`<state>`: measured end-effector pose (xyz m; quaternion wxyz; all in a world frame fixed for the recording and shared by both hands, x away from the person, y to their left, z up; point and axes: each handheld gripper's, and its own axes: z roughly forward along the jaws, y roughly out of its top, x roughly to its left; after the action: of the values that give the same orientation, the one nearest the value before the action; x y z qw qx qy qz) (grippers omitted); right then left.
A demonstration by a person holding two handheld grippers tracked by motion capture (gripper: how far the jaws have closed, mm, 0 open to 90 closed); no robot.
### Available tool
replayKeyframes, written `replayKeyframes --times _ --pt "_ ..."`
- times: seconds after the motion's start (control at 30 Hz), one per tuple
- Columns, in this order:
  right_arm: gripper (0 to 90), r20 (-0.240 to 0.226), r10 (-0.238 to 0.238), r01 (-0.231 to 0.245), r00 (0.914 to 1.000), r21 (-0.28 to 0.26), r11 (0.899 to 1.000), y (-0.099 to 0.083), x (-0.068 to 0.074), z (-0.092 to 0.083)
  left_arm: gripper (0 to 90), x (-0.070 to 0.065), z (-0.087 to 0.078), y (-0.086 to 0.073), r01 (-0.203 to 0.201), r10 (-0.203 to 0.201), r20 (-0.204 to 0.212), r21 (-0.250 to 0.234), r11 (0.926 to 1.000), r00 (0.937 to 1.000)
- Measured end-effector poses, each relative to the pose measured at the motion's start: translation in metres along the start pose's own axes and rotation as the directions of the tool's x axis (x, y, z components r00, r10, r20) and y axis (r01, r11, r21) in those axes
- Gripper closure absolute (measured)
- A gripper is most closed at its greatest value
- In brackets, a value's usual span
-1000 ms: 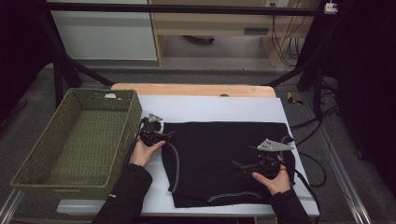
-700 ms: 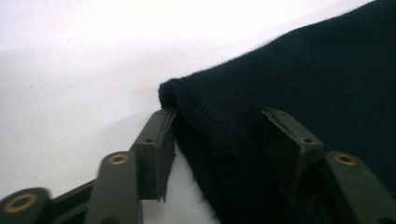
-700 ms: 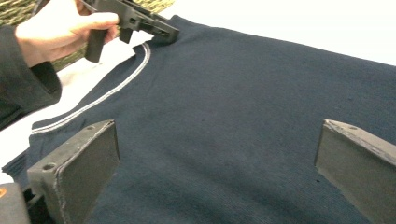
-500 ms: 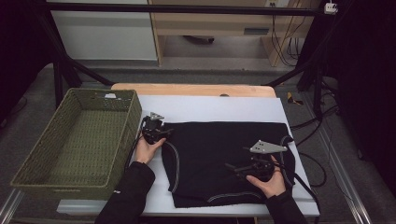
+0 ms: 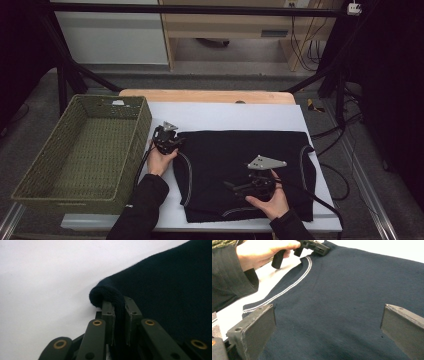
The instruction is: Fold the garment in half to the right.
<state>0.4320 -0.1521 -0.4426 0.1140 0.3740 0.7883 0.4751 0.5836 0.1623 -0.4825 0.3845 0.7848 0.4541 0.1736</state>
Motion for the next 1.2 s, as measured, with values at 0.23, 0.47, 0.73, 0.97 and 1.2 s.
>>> replayKeyframes --times 0.23,0.47,0.73,0.97,1.2 --pt "0.8 -0.004 -0.023 0.023 0.9997 -0.007 1.000 0.000 0.022 0.013 80.5 0.000 0.000 -0.002 -0.013 0.013 -0.003 -0.012 0.9998 0.9999" --pt "0.8 -0.008 -0.050 0.050 0.9987 0.031 0.998 -0.003 0.042 0.032 80.6 0.000 0.000 -0.003 -0.014 0.014 0.002 -0.018 0.9997 0.9999" --pt "0.8 -0.026 -0.096 0.098 0.9950 0.082 0.992 -0.005 0.066 0.053 80.7 0.001 0.000 -0.003 -0.016 0.016 0.005 -0.018 0.9997 0.9999" --pt "2.1 -0.035 -0.101 0.104 0.9943 0.110 0.988 -0.007 0.077 0.067 80.7 0.001 0.000 -0.003 -0.016 0.016 0.005 -0.018 0.9997 0.9999" --pt "3.7 -0.043 -0.134 0.139 0.9901 0.144 0.980 -0.007 0.090 0.078 80.7 0.001 0.000 -0.003 -0.014 0.014 0.008 -0.018 0.9997 0.9999"
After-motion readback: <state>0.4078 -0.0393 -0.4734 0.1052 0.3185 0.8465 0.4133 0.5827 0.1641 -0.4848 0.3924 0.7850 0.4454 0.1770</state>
